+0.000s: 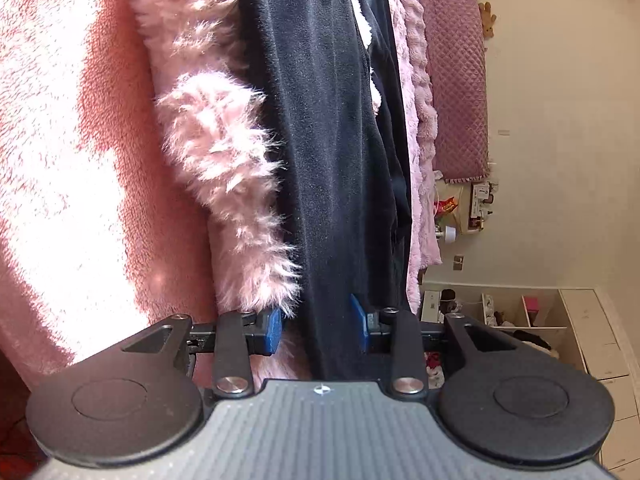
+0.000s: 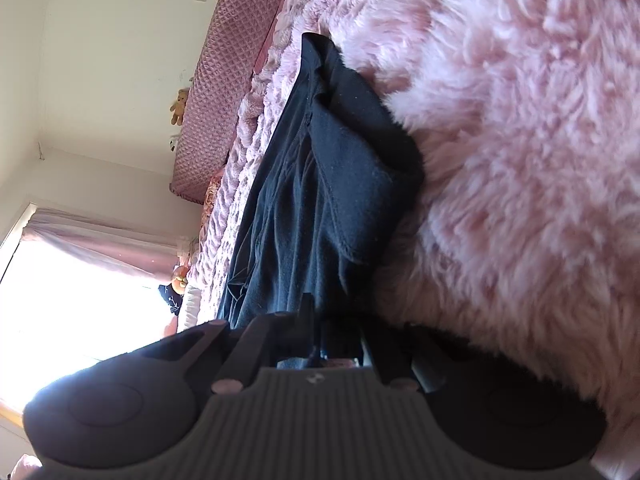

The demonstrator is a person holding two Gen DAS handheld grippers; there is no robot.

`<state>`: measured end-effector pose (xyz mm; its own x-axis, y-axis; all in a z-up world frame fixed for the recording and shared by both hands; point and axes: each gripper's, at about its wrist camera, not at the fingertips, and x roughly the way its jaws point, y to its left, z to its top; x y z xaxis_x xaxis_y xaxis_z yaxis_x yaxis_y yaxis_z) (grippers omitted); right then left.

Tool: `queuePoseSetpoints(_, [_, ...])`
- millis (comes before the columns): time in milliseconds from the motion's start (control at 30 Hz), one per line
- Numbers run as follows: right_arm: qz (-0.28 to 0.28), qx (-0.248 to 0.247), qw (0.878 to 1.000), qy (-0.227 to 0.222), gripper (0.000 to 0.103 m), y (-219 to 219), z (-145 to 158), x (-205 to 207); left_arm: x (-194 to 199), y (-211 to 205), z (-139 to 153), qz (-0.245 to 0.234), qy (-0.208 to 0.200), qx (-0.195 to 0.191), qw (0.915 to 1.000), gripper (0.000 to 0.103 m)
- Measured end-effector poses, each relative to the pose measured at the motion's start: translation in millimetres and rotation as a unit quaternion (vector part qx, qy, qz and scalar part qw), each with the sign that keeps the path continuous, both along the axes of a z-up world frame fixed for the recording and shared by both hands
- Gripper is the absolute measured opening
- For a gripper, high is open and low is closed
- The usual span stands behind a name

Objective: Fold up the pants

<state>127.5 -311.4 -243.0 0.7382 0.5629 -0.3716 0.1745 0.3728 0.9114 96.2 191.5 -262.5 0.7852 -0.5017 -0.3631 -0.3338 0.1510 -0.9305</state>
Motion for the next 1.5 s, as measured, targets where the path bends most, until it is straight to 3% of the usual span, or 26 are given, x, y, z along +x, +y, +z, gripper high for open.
queuePoseSetpoints(100, [-0.007, 0.007, 1.0, -0.006, 0.0, -2.4, -1.9, -2.3, 6.5, 0.9, 3.5, -0.013, -0.041, 0.003, 0.9991, 0.038])
queuePoseSetpoints(200, [-0.013, 0.019, 1.0, -0.016, 0.0, -7.0, -5.8, -4.8, 12.0, 5.7, 6.6, -0.022, -0.057, 0.02, 0.9979, 0.038])
queuePoseSetpoints(233, [-0.013, 0.02, 1.0, -0.018, 0.0, -7.9, -6.2, -5.6, 14.3, 6.9, 5.1, -0.021, -0.057, 0.023, 0.9979, 0.032])
queuePoseSetpoints(267, [-0.014, 0.021, 0.999, -0.022, 0.0, -8.2, -5.7, -6.6, 17.9, 8.7, 5.3, -0.019, -0.048, 0.023, 0.9984, 0.017])
queuePoseSetpoints(333, [-0.019, 0.021, 0.999, -0.029, 0.0, -8.6, -2.1, -10.5, 19.9, 10.9, 4.9, -0.02, -0.036, 0.016, 0.999, 0.001])
queuePoseSetpoints(433, [-0.027, 0.022, 0.998, -0.044, 0.0, -10.0, 8.8, -17.2, 17.4, 12.3, 14.2, -0.019, -0.046, 0.016, 0.9987, 0.001])
queuePoseSetpoints(567, [-0.03, 0.024, 0.997, -0.068, 0.0, -7.6, 26.0, -20.0, 15.1, 8.3, 52.8, -0.035, -0.08, 0.09, 0.9921, 0.001])
queuePoseSetpoints(733, [-0.017, -0.006, 0.994, -0.107, 0.0, -3.1, 54.3, -8.8, 39.3, 12.8, 84.5, -0.036, -0.101, 0.095, 0.9897, 0.001])
queuePoseSetpoints(933, [-0.007, -0.024, 0.991, -0.13, 0.0, -0.4, 70.9, 20.8, 85.5, 13.5, 100.6, -0.041, -0.103, 0.119, 0.9866, 0.001])
queuePoseSetpoints(1100, [-0.01, -0.03, 0.991, -0.13, 0.0, -0.7, 73.8, 68.1, 133.5, 11.2, 111.1, -0.063, -0.106, 0.148, 0.9813, 0.001])
queuePoseSetpoints(1300, [-0.019, -0.021, 0.994, -0.107, 0.0, -7.0, 60.0, 135.3, 211.4, 4.2, 107.9, -0.113, -0.08, 0.174, 0.975, 0.001])
queuePoseSetpoints(1433, [-0.018, -0.022, 0.995, -0.092, 0.0, -7.6, 48.3, 184.6, 257.3, 6.7, 95.8, -0.126, -0.067, 0.152, 0.978, 0.002])
queuePoseSetpoints(1500, [-0.016, -0.024, 0.996, -0.082, 0.0, -9.5, 42.2, 207.8, 279.9, 8.3, 88.1, -0.137, -0.056, 0.141, 0.979, 0.01])
